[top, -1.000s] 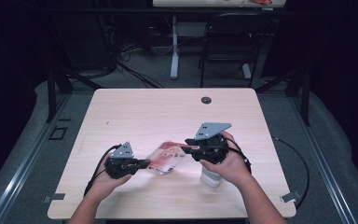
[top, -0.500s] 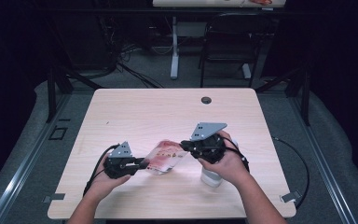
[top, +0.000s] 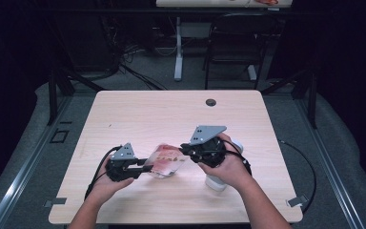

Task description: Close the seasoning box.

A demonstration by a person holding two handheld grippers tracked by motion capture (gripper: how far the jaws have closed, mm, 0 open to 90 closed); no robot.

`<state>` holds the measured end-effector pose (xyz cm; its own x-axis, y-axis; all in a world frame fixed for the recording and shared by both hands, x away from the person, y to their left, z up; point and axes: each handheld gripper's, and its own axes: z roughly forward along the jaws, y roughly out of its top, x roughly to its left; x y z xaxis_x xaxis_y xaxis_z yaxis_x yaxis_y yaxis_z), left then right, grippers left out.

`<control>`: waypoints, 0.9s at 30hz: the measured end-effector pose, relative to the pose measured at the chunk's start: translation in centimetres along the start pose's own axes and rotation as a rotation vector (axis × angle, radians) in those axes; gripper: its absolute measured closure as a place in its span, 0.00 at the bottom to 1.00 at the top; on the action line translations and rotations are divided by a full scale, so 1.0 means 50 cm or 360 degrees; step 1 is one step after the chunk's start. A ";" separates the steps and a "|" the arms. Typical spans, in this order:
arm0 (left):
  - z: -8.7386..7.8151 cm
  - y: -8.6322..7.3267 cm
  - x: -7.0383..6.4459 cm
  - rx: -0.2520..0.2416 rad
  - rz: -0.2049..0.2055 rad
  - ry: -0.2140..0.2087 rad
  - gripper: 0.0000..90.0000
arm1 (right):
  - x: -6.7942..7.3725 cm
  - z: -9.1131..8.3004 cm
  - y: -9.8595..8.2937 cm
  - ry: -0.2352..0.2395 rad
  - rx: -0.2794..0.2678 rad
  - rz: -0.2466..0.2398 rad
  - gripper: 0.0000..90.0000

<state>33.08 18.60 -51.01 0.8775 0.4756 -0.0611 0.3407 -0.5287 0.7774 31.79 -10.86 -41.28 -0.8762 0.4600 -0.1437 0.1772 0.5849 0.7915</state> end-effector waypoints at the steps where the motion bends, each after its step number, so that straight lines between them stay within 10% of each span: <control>1: -0.002 0.001 -0.001 -0.0020 -0.0005 -0.0006 0.75 | 0.001 0.001 0.001 0.0001 -0.0001 -0.0003 0.93; 27: -0.040 -0.010 -0.007 -0.0117 -0.0069 0.0012 0.69 | 0.036 0.035 0.052 0.0126 -0.0100 -0.0002 0.79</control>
<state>31.92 20.09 -50.12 0.8599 0.5022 -0.0910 0.3522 -0.4548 0.8180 31.44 -7.32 -40.50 -0.9096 0.4035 -0.0992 0.1498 0.5411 0.8275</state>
